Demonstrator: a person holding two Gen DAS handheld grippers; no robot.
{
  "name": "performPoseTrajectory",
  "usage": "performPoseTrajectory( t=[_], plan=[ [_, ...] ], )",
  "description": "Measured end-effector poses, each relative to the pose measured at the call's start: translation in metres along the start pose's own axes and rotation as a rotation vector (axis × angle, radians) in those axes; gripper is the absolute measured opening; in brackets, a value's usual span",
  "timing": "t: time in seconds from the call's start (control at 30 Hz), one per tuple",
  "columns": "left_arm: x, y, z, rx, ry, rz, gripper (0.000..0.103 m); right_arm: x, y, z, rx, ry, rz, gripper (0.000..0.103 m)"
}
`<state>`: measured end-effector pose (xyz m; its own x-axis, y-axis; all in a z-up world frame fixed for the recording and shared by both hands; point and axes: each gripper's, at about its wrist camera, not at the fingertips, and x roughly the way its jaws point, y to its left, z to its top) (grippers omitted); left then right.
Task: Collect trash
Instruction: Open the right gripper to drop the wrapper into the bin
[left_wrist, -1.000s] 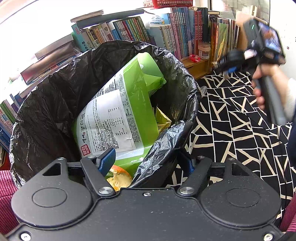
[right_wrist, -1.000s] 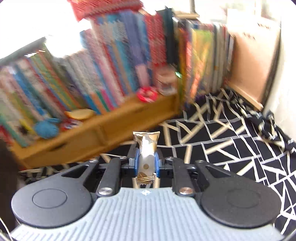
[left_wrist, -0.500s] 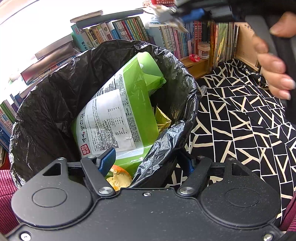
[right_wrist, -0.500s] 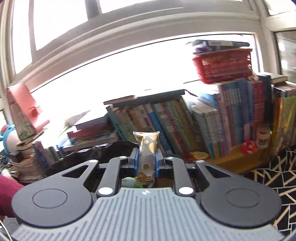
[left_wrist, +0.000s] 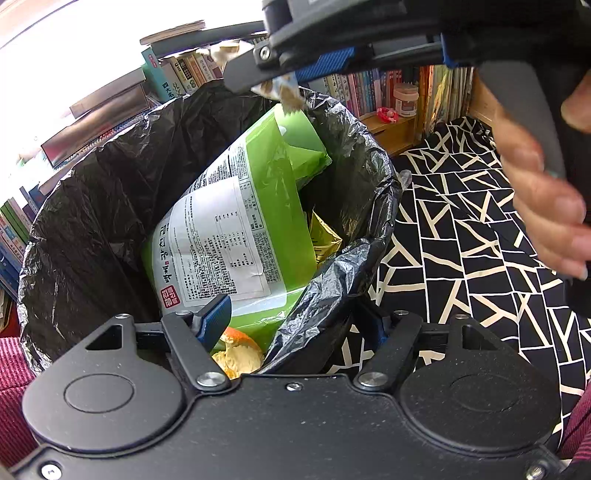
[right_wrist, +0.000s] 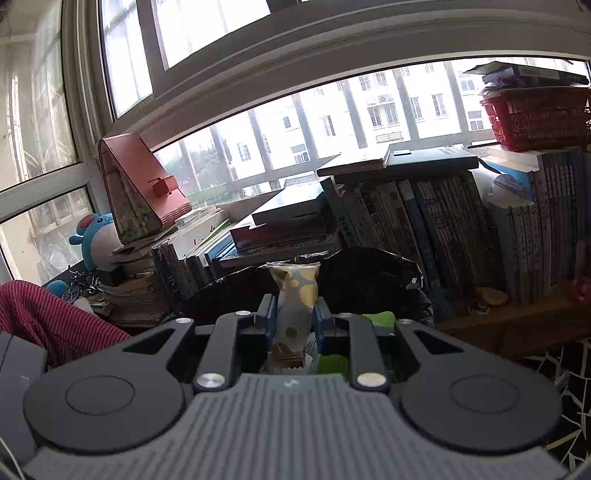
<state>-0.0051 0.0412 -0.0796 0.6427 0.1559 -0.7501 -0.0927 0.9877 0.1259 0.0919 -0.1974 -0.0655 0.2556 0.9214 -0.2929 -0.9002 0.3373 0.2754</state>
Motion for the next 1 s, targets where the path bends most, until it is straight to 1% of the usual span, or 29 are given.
performPoseTrajectory(
  t=[0.13,0.17,0.2,0.23,0.3,0.37,0.73,0.93,1.0],
  plan=[
    [0.0,0.0,0.0,0.0,0.0,0.0,0.071,0.002,0.0,-0.003,-0.003,0.017,0.008,0.029],
    [0.0,0.0,0.0,0.0,0.0,0.0,0.071,0.002,0.0,-0.003,-0.004,0.022,0.008,0.031],
    [0.0,0.0,0.0,0.0,-0.001,0.0,0.071,0.003,0.0,-0.004,-0.005,0.027,0.008,0.036],
    [0.0,0.0,0.0,0.001,-0.001,0.0,0.071,0.004,0.0,-0.004,-0.006,0.03,0.007,0.038],
    [0.0,0.0,0.0,0.001,-0.001,0.0,0.071,0.005,0.0,-0.005,-0.006,0.034,0.006,0.052],
    [0.0,0.0,0.0,0.0,-0.001,0.0,0.071,0.005,0.0,-0.006,-0.006,0.037,0.01,0.057],
    [0.0,0.0,0.0,0.001,-0.001,0.0,0.071,0.002,-0.003,-0.003,0.002,0.022,-0.007,0.065],
    [0.0,0.0,0.0,0.001,-0.001,0.001,0.071,-0.005,-0.013,0.004,0.007,-0.019,-0.053,0.07],
    [0.0,0.0,0.0,0.001,-0.001,0.0,0.071,-0.008,-0.02,0.007,0.018,-0.039,-0.081,0.074]
  ],
)
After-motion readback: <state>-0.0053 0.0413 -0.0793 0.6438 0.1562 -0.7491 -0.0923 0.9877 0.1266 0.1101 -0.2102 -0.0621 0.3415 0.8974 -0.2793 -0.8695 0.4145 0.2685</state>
